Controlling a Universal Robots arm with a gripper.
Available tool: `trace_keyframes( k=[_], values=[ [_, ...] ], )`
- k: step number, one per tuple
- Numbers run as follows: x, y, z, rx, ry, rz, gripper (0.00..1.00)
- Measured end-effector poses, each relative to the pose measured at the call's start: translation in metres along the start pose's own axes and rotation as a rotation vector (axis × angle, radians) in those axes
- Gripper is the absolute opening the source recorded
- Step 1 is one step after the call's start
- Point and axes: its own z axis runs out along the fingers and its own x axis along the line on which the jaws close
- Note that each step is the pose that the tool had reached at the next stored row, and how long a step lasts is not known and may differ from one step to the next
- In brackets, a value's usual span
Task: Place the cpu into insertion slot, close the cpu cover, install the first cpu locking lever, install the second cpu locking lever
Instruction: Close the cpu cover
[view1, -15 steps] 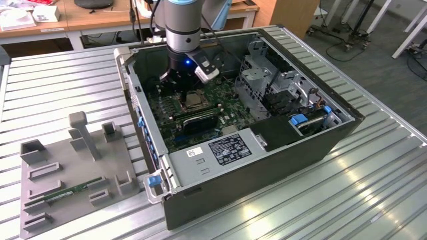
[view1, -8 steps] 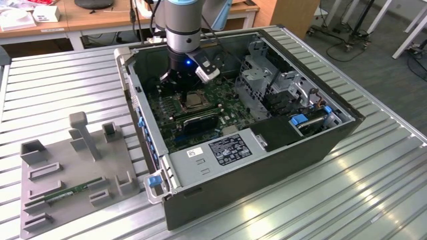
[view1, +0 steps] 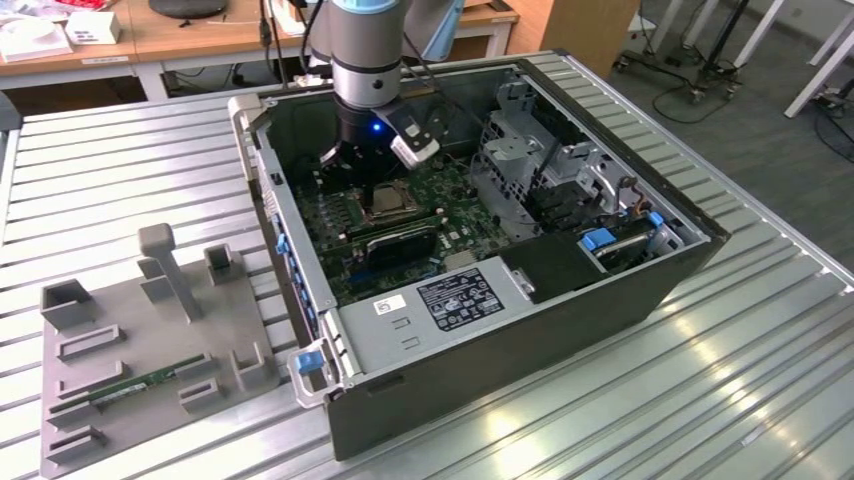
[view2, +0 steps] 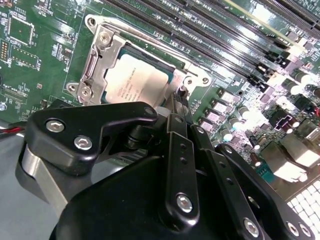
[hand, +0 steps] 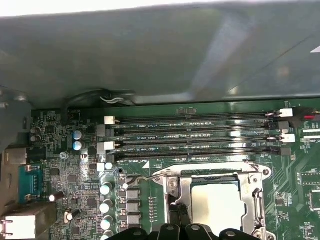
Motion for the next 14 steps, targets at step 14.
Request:
trace_keyframes(
  k=[14],
  values=[
    [0.0004, -0.0004, 0.0063, 0.0007, 0.0005, 0.000, 0.11]
  ],
)
